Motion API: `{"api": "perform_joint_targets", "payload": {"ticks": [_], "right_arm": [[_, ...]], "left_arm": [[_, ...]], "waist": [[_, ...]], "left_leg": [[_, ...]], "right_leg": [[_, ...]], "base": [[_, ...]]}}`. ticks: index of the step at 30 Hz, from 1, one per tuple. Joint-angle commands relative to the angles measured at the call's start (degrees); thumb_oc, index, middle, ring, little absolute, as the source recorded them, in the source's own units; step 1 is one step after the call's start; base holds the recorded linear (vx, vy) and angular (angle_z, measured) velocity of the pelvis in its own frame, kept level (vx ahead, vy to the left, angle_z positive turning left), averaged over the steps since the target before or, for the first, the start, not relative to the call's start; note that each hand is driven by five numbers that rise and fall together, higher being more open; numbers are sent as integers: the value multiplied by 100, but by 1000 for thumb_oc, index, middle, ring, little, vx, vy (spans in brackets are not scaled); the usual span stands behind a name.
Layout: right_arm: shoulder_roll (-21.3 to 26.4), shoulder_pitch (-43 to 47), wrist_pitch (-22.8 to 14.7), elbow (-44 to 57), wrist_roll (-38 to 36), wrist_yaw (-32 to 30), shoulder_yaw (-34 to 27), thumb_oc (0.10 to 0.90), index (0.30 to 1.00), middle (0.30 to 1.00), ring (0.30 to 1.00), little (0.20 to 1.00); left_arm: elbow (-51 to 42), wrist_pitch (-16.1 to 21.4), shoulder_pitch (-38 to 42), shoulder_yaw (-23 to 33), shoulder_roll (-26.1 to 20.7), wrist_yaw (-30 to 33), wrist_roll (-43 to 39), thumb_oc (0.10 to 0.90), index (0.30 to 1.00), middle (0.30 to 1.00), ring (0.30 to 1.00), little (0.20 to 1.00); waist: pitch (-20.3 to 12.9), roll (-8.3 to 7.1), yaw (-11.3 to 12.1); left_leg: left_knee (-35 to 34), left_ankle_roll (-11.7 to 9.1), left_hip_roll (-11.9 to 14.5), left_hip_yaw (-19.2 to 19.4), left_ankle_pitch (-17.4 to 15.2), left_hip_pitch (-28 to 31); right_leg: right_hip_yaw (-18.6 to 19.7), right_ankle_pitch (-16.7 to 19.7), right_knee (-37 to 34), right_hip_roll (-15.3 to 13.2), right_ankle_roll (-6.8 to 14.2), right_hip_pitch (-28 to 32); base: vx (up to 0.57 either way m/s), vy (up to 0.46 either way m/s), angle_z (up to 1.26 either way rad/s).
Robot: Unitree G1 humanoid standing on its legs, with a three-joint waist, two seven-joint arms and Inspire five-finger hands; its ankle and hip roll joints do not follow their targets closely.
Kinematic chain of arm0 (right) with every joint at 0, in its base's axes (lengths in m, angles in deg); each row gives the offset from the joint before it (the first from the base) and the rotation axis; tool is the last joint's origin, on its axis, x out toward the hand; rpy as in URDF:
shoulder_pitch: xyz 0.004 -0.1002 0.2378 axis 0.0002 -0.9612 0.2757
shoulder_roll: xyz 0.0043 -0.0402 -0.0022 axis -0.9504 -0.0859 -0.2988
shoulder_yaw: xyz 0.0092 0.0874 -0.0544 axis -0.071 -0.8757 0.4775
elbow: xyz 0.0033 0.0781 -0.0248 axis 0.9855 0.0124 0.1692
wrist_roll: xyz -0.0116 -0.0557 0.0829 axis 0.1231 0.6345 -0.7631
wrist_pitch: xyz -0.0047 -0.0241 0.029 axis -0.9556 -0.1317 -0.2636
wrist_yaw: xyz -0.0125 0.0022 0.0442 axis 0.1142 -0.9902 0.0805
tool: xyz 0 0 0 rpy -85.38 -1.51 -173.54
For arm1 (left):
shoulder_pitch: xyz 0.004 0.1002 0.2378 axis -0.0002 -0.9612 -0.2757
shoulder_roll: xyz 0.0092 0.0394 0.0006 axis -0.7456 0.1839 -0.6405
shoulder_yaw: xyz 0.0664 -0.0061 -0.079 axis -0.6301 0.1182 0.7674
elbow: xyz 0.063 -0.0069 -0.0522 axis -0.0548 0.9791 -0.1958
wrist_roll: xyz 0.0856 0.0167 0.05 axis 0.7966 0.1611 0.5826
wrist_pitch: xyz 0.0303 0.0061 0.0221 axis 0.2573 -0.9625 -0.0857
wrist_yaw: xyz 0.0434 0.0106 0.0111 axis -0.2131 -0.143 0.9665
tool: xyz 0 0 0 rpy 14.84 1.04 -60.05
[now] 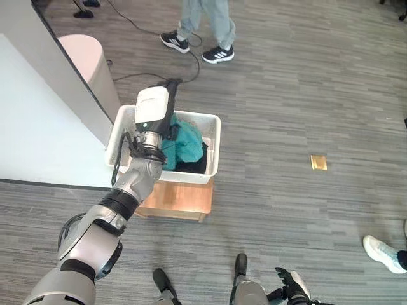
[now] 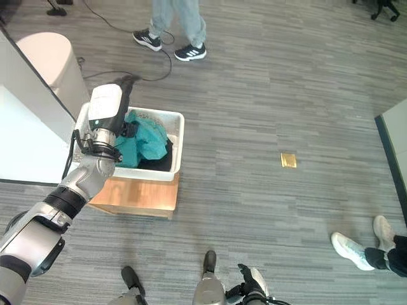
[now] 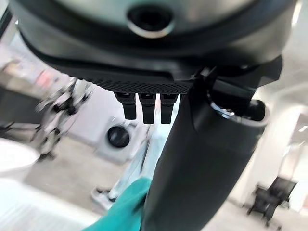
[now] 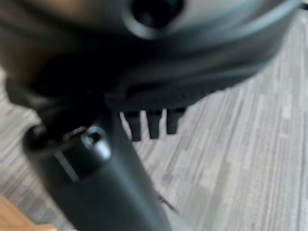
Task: Pick up bed clothes into laundry basket.
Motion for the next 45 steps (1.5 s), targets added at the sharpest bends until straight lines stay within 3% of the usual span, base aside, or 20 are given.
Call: {"api": "perform_joint_targets", "payload": {"ticks": [1, 12, 14, 16, 19, 23, 26, 28, 30, 33, 34, 36, 37, 39, 40, 41, 42, 43, 44, 45], "right_arm": [[149, -103, 75, -423, 51, 52, -39, 800, 900, 900, 900, 900], [114, -228, 173, -333, 248, 207, -69, 800, 900, 900, 900, 900], [113, -129, 219, -310, 187, 251, -49, 800, 900, 900, 900, 900], [85, 49, 247, -209, 202, 291, 76, 800, 900, 900, 900, 900], [29, 6, 232, -163, 276, 316, 169, 800, 900, 900, 900, 900], [-50, -141, 186, 104, 388, 310, 369, 800, 900, 900, 900, 900], [-49, -126, 67, 555, 155, 255, 252, 800, 900, 900, 900, 900], [-28, 150, -25, 1132, -128, 231, 137, 800, 900, 900, 900, 900], [-24, 282, -62, 1351, -119, 251, 216, 800, 900, 900, 900, 900], [-143, 1082, -203, 2172, -244, 313, 499, 800, 900, 900, 900, 900], [-141, 1091, -203, 2169, -246, 312, 507, 800, 900, 900, 900, 900], [-338, 1361, -196, 2231, -299, 318, 594, 800, 900, 900, 900, 900], [-432, 1407, -183, 2232, -308, 334, 634, 800, 900, 900, 900, 900], [-624, 1458, -183, 2225, -376, 412, 737, 800, 900, 900, 900, 900], [-642, 1351, -227, 2222, -484, 451, 791, 800, 900, 900, 900, 900], [-648, 1305, -255, 2260, -587, 495, 892, 800, 900, 900, 900, 900], [-647, 1300, -255, 2259, -588, 496, 895, 800, 900, 900, 900, 900], [-592, 1212, -272, 2341, -628, 508, 991, 800, 900, 900, 900, 900], [-546, 1135, -275, 2410, -682, 547, 1075, 800, 900, 900, 900, 900], [-530, 1205, -252, 2519, -723, 602, 1171, 800, 900, 900, 900, 900]], "left_arm": [[9, 439, 771, 348, 117, 430, -190, 800, 900, 900, 900, 900], [-1038, 651, 101, 665, 52, 19, -640, 800, 900, 900, 900, 900], [-795, 672, 116, 550, 115, -218, -702, 800, 900, 900, 900, 900], [42, 658, 142, 317, 220, -677, -635, 800, 900, 900, 900, 900], [324, 642, 197, 319, 228, -708, -704, 800, 900, 900, 900, 900], [635, 505, 361, 658, -91, -333, -998, 800, 900, 900, 900, 900], [34, 422, 167, 886, -525, -128, -801, 800, 900, 900, 900, 900], [-839, 436, -295, 1212, -841, 10, -655, 800, 900, 900, 900, 900], [-1097, 455, -479, 1337, -910, 24, -627, 800, 900, 900, 900, 900], [-1793, 530, -1268, 1845, -1159, 228, -550, 800, 900, 900, 900, 900], [-1813, 523, -1284, 1864, -1163, 220, -548, 800, 900, 900, 900, 900], [-2019, 550, -1689, 2124, -1153, 350, -598, 800, 900, 900, 900, 900], [-2098, 542, -1877, 2245, -1097, 403, -633, 800, 900, 900, 900, 900], [-2124, 578, -2053, 2386, -967, 529, -762, 800, 900, 900, 900, 900], [-2014, 582, -2019, 2337, -890, 645, -918, 800, 900, 900, 900, 900], [-1911, 572, -1970, 2262, -877, 697, -1006, 800, 900, 900, 900, 900], [-1906, 574, -1972, 2259, -875, 699, -1007, 800, 900, 900, 900, 900], [-1832, 576, -2001, 2265, -881, 745, -1101, 800, 900, 900, 900, 900], [-1806, 602, -2113, 2316, -859, 756, -1150, 800, 900, 900, 900, 900], [-1806, 600, -2426, 2425, -766, 763, -1225, 800, 900, 900, 900, 900]], "waist": [[-520, 169, 167], [-823, 200, 458], [-822, 212, 485], [-850, 268, 476], [-868, 288, 472], [-882, 358, 481], [-860, 346, 613], [-791, 329, 880], [-781, 327, 977], [-702, 305, 1548], [-716, 304, 1525], [-674, 296, 1770], [-670, 307, 1796], [-661, 341, 1842], [-688, 382, 1746], [-742, 401, 1627], [-759, 385, 1622], [-757, 331, 1547], [-769, 300, 1556], [-783, 211, 1741]], "left_leg": [[9, -66, 182, -110, -671, 112], [9, -66, 96, -419, -702, 244], [9, -64, 65, -501, -692, 260], [9, -82, 56, -493, -653, 279], [9, -77, 56, -455, -650, 289], [9, -51, 50, -327, -667, 300], [9, -34, 11, -381, -701, 324], [9, -11, -63, -590, -732, 354], [9, 11, -94, -666, -706, 324], [9, 37, -181, -1083, -658, 254], [9, 51, -190, -1098, -628, 217], [9, 56, -263, -1354, -604, 184], [9, 73, -279, -1452, -571, 144], [9, 104, -327, -1709, -532, 107], [9, 133, -372, -2076, -499, 87], [9, 161, -400, -2341, -348, -19], [9, 152, -411, -2341, -407, -2], [9, 159, -543, -2524, -360, -26], [9, 139, -668, -2720, -345, -54], [9, 102, -740, -2960, -273, -151]], "right_leg": [[-198, -442, 25, -241, 537, 306], [-371, -452, 25, -250, 537, 701], [-401, -486, 49, -228, 537, 765], [-427, -490, 29, -212, 534, 805], [-451, -493, 25, -216, 537, 803], [-503, -460, 25, -244, 537, 777], [-632, -471, 73, -271, 537, 905], [-762, -538, 294, -315, 521, 1022], [-814, -563, 415, -339, 505, 1021], [-1067, -754, 1135, -394, 442, 1060], [-1083, -729, 1126, -399, 438, 1039], [-1064, -750, 1588, -412, 441, 1008], [-981, -734, 1778, -411, 442, 897], [-400, -955, 2117, -178, 386, 618], [513, -1589, 2229, 419, 175, 385], [1279, -1824, 1966, 1023, -13, 288], [1276, -1879, 1967, 1011, -12, 307], [1715, -1937, 1757, 1247, -166, 328], [1888, -1887, 1536, 1309, -301, 419], [1742, -1708, 1039, 1237, -402, 680]], "base": [[51, -18, 7], [32, -6, 11], [43, -5, 31], [49, 10, 37], [20, 12, 4], [-8, 34, -11], [-14, 29, -4], [-27, 25, 19], [-28, 23, 29], [17, 37, 43], [50, 22, 64], [48, 29, 55], [57, 54, 57], [125, 97, 84], [195, 144, 108], [191, 106, 128], [108, 90, 201], [92, 42, 203], [-46, -58, 202], [-133, -186, 138]]}}
